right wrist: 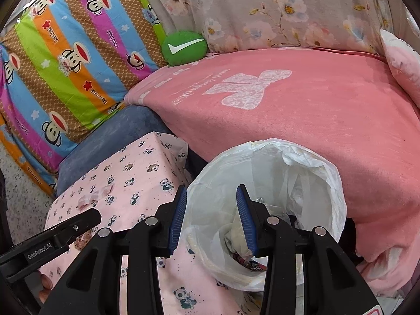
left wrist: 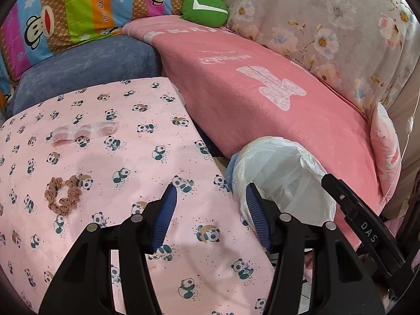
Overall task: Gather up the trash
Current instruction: 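Move both open tools back over the brown scrunchie and clear packet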
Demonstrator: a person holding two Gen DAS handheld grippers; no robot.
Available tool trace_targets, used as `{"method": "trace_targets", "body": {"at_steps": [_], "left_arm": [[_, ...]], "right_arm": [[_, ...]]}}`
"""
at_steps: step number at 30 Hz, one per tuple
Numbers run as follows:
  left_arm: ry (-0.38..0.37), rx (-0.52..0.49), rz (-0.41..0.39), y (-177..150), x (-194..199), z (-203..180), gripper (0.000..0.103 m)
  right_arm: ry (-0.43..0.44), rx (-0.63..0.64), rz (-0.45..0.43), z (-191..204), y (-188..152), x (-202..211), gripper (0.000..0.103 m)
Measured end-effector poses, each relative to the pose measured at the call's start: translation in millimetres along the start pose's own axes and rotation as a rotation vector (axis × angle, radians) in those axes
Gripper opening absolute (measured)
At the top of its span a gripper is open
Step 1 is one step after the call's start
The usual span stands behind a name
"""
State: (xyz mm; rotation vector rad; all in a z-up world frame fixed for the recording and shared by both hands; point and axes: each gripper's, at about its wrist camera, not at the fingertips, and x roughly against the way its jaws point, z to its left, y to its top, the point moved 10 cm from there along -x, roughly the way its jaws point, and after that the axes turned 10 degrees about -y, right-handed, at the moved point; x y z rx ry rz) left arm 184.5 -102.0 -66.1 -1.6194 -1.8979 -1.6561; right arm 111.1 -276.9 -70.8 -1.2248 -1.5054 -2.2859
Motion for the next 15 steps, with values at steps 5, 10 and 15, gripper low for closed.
{"method": "trace_targets", "body": {"at_steps": [5, 10, 15], "left_arm": [[0.026, 0.033, -0.015, -0.6, 10.5, 25.1, 0.052], [0.052, 0.085, -0.026, -4.5, 21.5, 57.6, 0.052], [0.078, 0.143, -0.033, -11.5, 32.2, 93.9, 0.054]], "right_arm": [[0.020, 0.043, 0.013, 27.3, -8.5, -1.0, 0.041], [0.040, 0.087, 0.025, 56.1, -18.5, -2.5, 0.046], [0.062, 0.130, 0.041, 85.7, -29.9, -4.9, 0.046]]}}
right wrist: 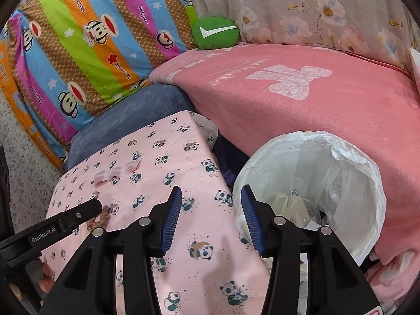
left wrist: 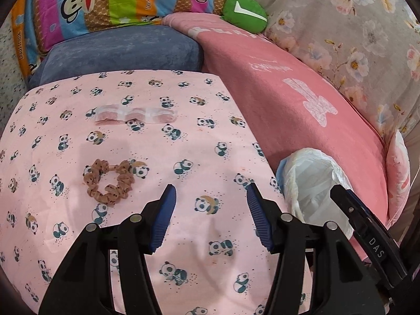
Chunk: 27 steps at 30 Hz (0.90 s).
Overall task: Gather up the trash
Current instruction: 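Move both open tools back over the brown scrunchie and clear packet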
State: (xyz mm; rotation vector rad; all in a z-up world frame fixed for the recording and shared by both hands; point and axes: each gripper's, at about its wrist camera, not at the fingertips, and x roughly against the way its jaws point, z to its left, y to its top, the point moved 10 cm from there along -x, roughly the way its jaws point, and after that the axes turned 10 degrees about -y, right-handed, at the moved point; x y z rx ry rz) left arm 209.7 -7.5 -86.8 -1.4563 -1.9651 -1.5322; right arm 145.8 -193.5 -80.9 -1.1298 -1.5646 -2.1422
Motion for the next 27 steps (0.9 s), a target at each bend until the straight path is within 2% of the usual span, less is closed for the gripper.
{"method": "trace_targets", "body": {"at_steps": [8, 17, 20, 23, 27], "left_arm": [[0.058, 0.095, -0.011, -2.6, 10.0, 63.8, 0.056], [0.136, 0.181, 0.017, -11.6, 0.9, 133.4, 0.056], [0.160, 0.188, 0.030, -11.7, -4.1, 149.5, 0.055], [0.214, 0.150, 0.043, -9.8, -9.0, 160.3, 0.055], [0.211, 0.143, 0.066, -10.6, -16.4, 168.0, 0.046]], "right_arm": [[0.034, 0.070, 0.029, 50.9, -11.3, -9.8, 0.047], [0.073, 0.154, 0.064, 107.3, -24.7, -26.8, 0.047], [0.081, 0.182, 0.077, 124.1, -30.3, -34.7, 0.047], [0.088, 0.206, 0.093, 139.2, -35.4, -43.9, 0.047], [0.097, 0.230, 0.110, 156.1, -40.4, -54.6, 0.047]]}}
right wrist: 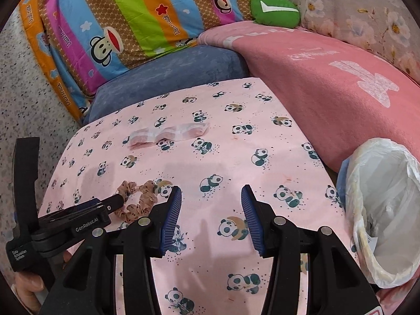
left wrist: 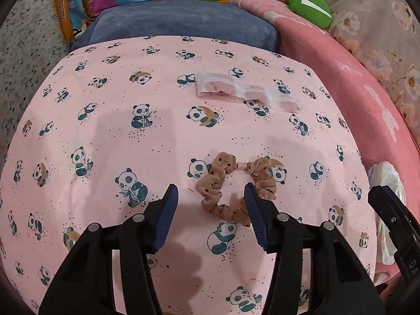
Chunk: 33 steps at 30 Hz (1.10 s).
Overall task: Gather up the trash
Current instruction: 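Move both open tools back over the brown scrunchie and clear packet, then grasp the brown scrunchie with the left tool while the right tool grasps the clear packet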
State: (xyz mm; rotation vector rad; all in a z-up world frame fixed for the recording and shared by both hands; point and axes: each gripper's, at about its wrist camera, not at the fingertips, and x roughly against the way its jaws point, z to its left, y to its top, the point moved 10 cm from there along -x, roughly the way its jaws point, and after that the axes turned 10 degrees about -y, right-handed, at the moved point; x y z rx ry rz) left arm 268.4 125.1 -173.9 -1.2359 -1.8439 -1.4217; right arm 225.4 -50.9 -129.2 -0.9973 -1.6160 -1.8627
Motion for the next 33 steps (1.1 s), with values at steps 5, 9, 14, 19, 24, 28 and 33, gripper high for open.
{"method": "trace_targets", "body": {"at_steps": [5, 9, 14, 19, 24, 28, 33], "left_arm": [[-0.013, 0.003, 0.040, -4.1, -14.8, 7.9, 0.013], [-0.020, -0.004, 0.025, -1.9, -13.3, 9.7, 0.007], [-0.025, 0.034, -0.016, 12.5, -3.0, 22.9, 0.007], [-0.016, 0.072, -0.068, 33.0, 11.4, 43.5, 0.006], [-0.001, 0.106, -0.094, 52.7, 15.3, 67.8, 0.006], [0.011, 0.118, -0.100, 63.0, 11.4, 83.7, 0.007], [0.014, 0.127, -0.098, 71.3, 2.3, 94.2, 0.007]], "right_arm": [[0.008, 0.023, 0.017, 16.1, 1.2, -14.7, 0.047], [0.019, 0.039, 0.033, 28.9, 4.7, -27.2, 0.047], [0.041, 0.051, 0.047, 49.2, 13.8, -44.8, 0.047], [0.076, 0.055, 0.061, 73.4, 30.8, -65.4, 0.047], [0.104, 0.057, 0.055, 103.5, 53.8, -86.4, 0.062], [0.116, 0.091, 0.047, 131.0, 71.1, -106.1, 0.064], [0.109, 0.127, 0.059, 153.8, 80.6, -132.9, 0.066]]}}
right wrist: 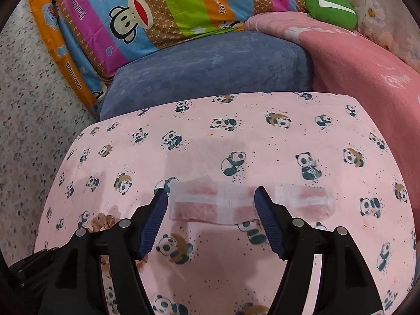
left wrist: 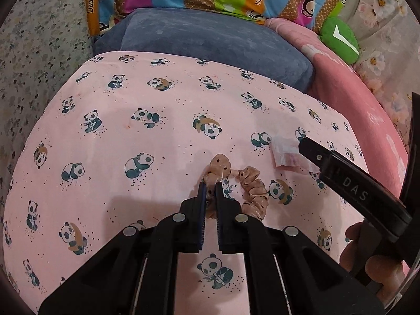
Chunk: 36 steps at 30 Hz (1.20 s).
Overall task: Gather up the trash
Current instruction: 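Grasp the brown scrunchie with the left tool while the right tool grasps the clear packet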
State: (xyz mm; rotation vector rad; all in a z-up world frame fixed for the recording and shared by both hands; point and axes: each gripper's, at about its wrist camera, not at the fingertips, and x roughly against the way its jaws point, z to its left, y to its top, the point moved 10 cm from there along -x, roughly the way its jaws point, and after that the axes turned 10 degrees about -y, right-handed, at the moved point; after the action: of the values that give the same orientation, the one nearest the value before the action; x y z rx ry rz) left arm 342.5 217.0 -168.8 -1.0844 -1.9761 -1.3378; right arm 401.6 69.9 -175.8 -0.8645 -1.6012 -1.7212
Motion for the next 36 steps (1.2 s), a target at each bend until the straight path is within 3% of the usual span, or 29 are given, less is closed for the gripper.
{"method": "trace_targets", "body": {"at_steps": [5, 7, 12, 15, 26, 36], "left_arm": [[-0.003, -0.002, 0.015, -1.6, -9.8, 0.7, 0.007], [-0.004, -0.004, 0.018, -3.5, -11.2, 0.4, 0.007], [-0.007, -0.008, 0.029, -10.8, -12.3, -3.3, 0.007], [-0.012, -0.012, 0.039, -18.1, -11.8, -8.5, 0.007], [-0.038, -0.060, 0.086, -64.6, -0.5, -42.5, 0.007], [-0.081, -0.142, 0.096, -101.5, 24.8, -98.3, 0.007]], "right_arm": [[-0.004, 0.012, 0.039, 7.7, -7.1, -22.0, 0.066], [-0.004, 0.020, 0.048, 7.5, -14.2, -26.3, 0.062], [-0.052, 0.057, 0.026, -0.5, -24.1, -19.9, 0.031], [-0.037, 0.031, 0.037, -9.0, -32.6, -12.6, 0.025], [-0.044, -0.018, 0.057, -44.1, -91.6, 35.4, 0.022], [-0.059, -0.098, 0.049, -89.8, -134.4, 95.9, 0.019]]}}
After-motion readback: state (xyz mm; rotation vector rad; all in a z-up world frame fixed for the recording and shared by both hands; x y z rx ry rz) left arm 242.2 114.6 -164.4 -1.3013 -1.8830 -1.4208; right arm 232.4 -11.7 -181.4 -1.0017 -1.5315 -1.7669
